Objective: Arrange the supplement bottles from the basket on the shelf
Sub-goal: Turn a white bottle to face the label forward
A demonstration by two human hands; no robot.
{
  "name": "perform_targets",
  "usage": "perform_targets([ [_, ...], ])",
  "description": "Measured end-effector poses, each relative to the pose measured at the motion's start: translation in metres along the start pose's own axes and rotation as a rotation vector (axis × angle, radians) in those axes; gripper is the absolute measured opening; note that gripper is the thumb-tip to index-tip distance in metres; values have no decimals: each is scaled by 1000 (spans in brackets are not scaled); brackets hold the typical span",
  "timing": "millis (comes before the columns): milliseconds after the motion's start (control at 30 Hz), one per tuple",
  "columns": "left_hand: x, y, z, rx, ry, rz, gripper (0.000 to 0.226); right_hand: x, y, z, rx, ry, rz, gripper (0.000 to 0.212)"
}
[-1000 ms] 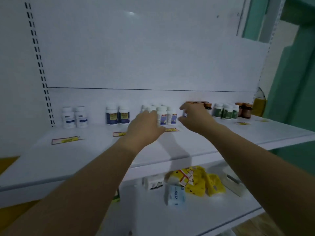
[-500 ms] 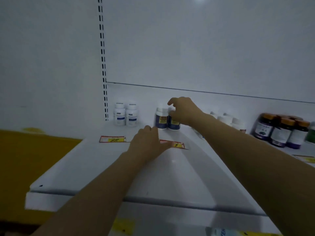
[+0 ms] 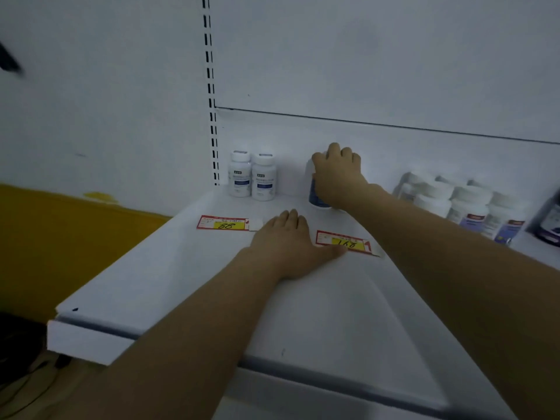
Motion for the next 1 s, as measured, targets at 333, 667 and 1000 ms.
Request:
perform_targets([
  [333, 4, 5, -3, 62, -7, -70, 100, -3, 18, -7, -131, 44, 97, 38],
  [667, -11, 49, -13, 606, 45, -361, 60, 26, 84, -50, -768, -58, 76, 37],
  [1000, -24, 29, -20, 690, -67, -400, 42, 52, 21, -68, -1388, -256, 148, 32],
])
Point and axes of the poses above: each hand's wrist, its own x-axis away from the middle knuckle, its own y-axis out of the back of the hand, z = x × y, the point moved 1 cm from there along -x, towards the middle knuckle, and after that the axes turned 10 degrees about -y, right-handed, at the moved point
